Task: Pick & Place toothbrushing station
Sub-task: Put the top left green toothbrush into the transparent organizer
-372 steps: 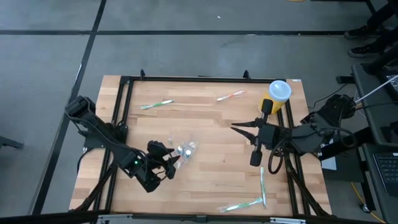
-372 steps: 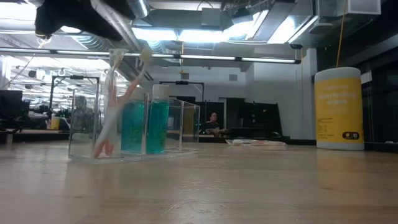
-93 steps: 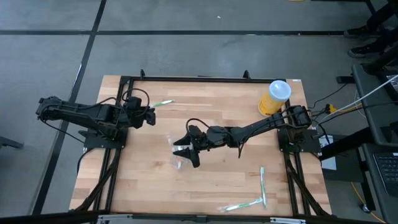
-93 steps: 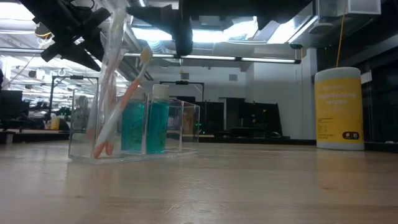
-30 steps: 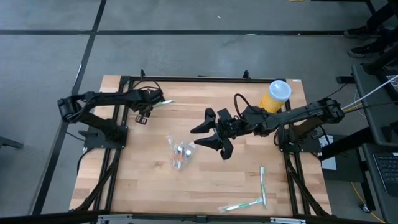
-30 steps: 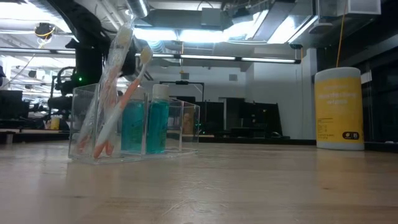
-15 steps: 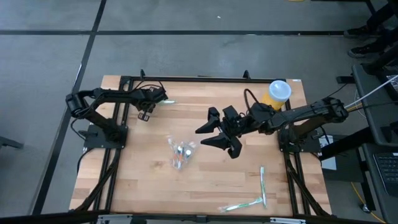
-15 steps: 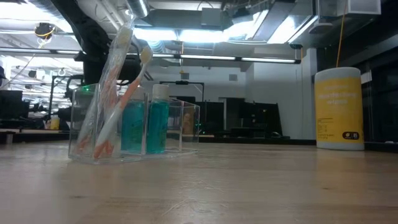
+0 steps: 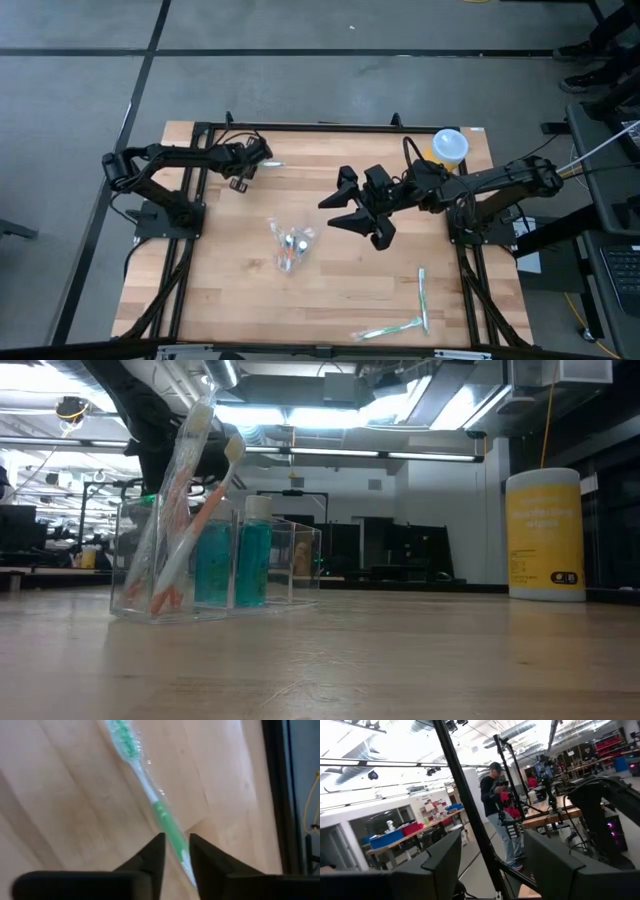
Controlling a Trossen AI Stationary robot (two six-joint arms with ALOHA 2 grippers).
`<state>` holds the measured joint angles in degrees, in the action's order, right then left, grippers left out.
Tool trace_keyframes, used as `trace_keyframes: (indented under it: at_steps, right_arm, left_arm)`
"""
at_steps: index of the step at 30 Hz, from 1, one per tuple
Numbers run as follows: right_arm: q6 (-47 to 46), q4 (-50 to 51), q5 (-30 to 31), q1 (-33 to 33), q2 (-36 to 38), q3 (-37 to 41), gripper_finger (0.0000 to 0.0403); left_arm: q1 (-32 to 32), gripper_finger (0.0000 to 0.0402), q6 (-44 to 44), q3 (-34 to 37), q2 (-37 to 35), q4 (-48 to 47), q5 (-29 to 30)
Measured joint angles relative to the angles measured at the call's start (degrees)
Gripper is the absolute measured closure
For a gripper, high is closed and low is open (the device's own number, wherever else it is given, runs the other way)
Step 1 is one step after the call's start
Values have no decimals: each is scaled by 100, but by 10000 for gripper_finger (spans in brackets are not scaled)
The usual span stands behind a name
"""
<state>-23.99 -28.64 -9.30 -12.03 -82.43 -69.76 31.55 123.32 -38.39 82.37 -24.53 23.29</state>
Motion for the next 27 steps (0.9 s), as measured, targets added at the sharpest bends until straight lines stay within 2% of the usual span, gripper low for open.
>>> trace_keyframes:
  at_steps: [4,7,10,13,16,21,27]
  right_arm:
    - [-67,7,-161,37,1,0,186]
    - [-111,68,-316,105,19,0,186]
    - [-202,182,-467,184,69,1,186]
    - [-240,274,-531,226,107,2,186]
    - [-255,312,-546,255,120,1,186]
    - [-298,465,-577,310,172,0,186]
    - [-387,654,-578,323,244,2,186]
  left_arm:
    - [53,256,26,0,0,-11,-18]
    - [179,214,181,0,0,-365,-88]
    - [307,186,249,0,0,-742,-99]
    - [490,175,251,2,23,-920,-14]
    - [640,183,158,7,136,-820,-69]
    - [693,221,105,0,431,-481,-194]
    - [669,300,-74,-2,499,-451,-75]
